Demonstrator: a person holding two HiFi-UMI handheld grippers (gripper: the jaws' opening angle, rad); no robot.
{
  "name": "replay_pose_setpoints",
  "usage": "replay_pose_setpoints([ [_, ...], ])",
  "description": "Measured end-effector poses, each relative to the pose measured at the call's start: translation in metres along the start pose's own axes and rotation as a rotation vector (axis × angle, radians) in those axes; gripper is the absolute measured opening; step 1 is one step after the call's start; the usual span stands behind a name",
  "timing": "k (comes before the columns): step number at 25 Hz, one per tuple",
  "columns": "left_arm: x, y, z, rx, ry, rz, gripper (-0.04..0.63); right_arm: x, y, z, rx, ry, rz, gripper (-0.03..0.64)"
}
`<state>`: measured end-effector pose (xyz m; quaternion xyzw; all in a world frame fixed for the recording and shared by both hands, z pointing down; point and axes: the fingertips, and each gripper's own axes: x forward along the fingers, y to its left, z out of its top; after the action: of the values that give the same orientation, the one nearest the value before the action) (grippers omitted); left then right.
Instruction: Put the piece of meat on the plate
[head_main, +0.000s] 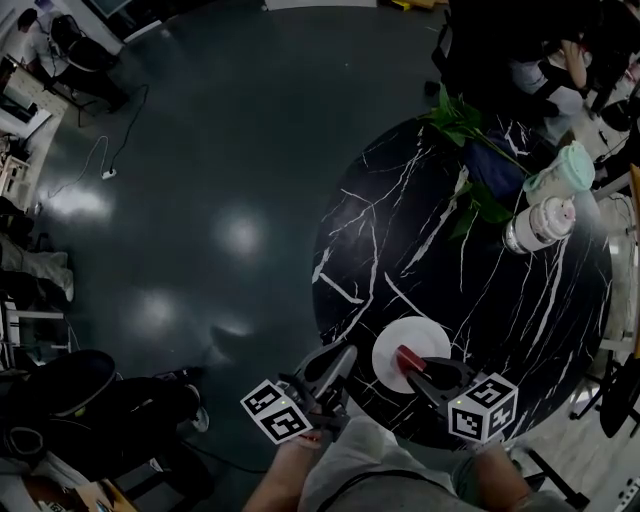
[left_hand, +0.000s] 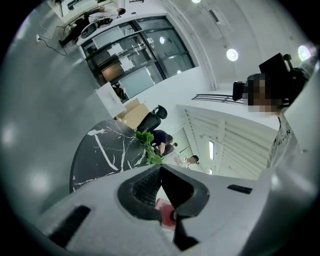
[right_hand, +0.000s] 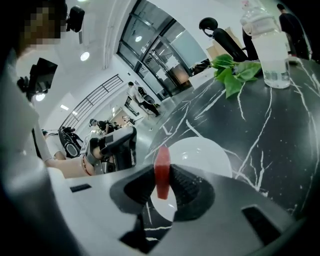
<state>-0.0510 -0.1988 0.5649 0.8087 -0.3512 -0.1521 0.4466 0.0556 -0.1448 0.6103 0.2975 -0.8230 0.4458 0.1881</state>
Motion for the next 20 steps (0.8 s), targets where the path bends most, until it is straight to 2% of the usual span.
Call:
replay_pose_setpoints([
  [5,0.000,0.001,0.006,-0.003,-0.005,0.001,0.009,0.001,0.000,0.006,-0.037,0.007,-0.036,0.087],
  [10,-0.002,0.002,0.006,-0.006,-0.007,0.006,0.009,0.001,-0.006,0.005,-0.221,0.069,-0.127,0.091],
  [14,-0.003,0.001,0.007,-0.013,-0.014,0.002,0.009,-0.003,-0.013,0.007,-0.292,0.060,-0.200,0.117],
  [20,-0.008,-0.003,0.006,-0.013,-0.020,-0.004,0.009,-0.009,-0.011,0.014,-0.368,0.036,-0.253,0.175],
])
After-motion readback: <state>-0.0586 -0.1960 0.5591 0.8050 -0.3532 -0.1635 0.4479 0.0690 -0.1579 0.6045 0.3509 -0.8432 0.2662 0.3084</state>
